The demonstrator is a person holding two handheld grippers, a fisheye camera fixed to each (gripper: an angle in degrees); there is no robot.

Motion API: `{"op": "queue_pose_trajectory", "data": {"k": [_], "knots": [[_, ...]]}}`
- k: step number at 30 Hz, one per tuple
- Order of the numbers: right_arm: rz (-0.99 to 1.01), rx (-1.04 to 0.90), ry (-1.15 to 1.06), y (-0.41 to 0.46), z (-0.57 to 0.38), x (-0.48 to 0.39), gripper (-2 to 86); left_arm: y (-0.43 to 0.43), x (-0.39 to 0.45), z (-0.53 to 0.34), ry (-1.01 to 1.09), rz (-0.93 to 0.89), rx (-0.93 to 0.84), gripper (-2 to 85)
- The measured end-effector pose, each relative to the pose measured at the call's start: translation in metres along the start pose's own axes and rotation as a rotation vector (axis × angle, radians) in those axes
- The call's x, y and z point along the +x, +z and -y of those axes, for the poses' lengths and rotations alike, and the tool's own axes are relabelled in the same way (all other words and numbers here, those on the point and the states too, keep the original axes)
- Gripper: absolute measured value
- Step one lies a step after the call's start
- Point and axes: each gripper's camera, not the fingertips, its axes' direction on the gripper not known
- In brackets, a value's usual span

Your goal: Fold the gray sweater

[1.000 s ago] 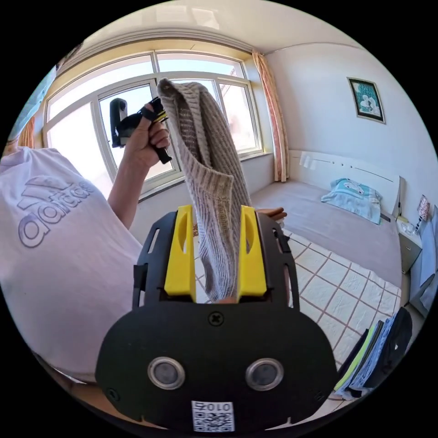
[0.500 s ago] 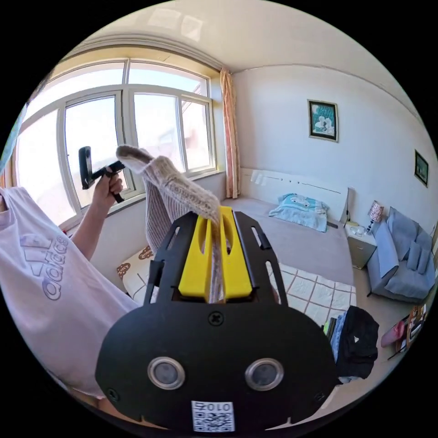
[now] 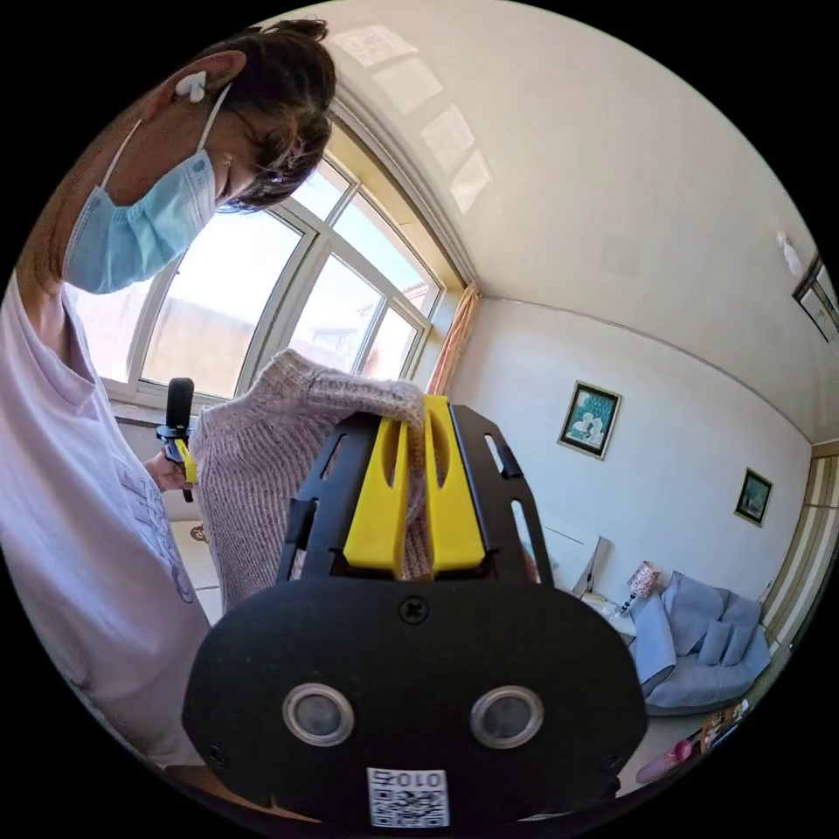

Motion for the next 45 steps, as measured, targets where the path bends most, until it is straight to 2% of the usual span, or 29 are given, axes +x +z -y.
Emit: {"op": "queue_pose_trajectory", "data": {"k": [2, 6, 8, 11, 15, 17, 19, 24, 27, 29, 31, 33, 36, 38, 40, 42, 45], "knots": [[-0.003, 0.008, -0.041, -0.011, 0.005, -0.006, 4.3, 0.006, 0.004, -0.009, 0.013, -0.122, 0.058, 2.0], [-0.019, -0.029, -0.07, -0.017, 0.008, -0.008, 4.4, 0.039, -0.006, -0.038, -0.136, -0.297, 0.139, 2.9], [-0.003, -0.059, -0.033, -0.017, 0.007, -0.002, 4.4, 0.057, -0.012, -0.056, -0.227, -0.306, 0.129, 3.0], [-0.011, -0.105, 0.001, -0.016, 0.005, 0.003, 4.4, 0.091, -0.022, -0.079, -0.347, -0.311, 0.036, 3.1], [-0.012, -0.133, 0.023, -0.018, 0.002, 0.01, 4.4, 0.146, -0.018, -0.09, -0.341, -0.337, -0.258, 2.8], [-0.015, -0.136, 0.032, -0.021, 0.0, 0.011, 4.4, 0.164, -0.019, -0.089, -0.377, -0.266, -0.295, 2.3], [-0.017, -0.148, 0.031, -0.021, 0.0, 0.01, 4.4, 0.191, -0.014, -0.082, -0.385, -0.078, -0.364, 1.7], [-0.079, -0.206, -0.026, -0.013, 0.006, 0.003, 4.3, 0.223, -0.008, -0.069, -0.267, 0.011, -0.364, 0.8], [-0.141, -0.24, -0.015, -0.007, 0.007, 0.01, 4.3, 0.217, -0.03, -0.071, -0.261, -0.034, -0.292, 1.0], [-0.156, -0.239, 0.038, -0.006, 0.005, 0.022, 4.3, 0.197, -0.052, -0.08, -0.343, 0.018, -0.208, 1.8], [-0.157, -0.23, 0.077, -0.007, 0.004, 0.032, 4.3, 0.171, -0.066, -0.098, -0.429, 0.143, -0.102, 4.4], [-0.149, -0.234, 0.089, -0.005, 0.004, 0.037, 4.4, 0.183, -0.052, -0.102, -0.334, 0.238, -0.183, 7.5], [-0.155, -0.28, 0.073, 0.006, 0.0, 0.038, 4.4, 0.233, -0.043, -0.101, -0.239, 0.244, -0.279, 10.2], [-0.163, -0.305, 0.079, 0.013, -0.006, 0.042, 4.4, 0.265, -0.049, -0.097, -0.237, 0.149, -0.26, 10.6], [-0.175, -0.334, 0.102, 0.015, -0.011, 0.05, 4.3, 0.318, -0.047, -0.095, -0.197, -0.224, -0.317, 10.2], [-0.191, -0.361, 0.133, 0.014, -0.017, 0.06, 4.3, 0.335, -0.04, -0.098, -0.184, -0.244, -0.352, 10.0], [-0.228, -0.388, 0.178, 0.016, -0.028, 0.069, 4.3, 0.335, -0.039, -0.103, -0.219, -0.171, -0.29, 10.1]]}}
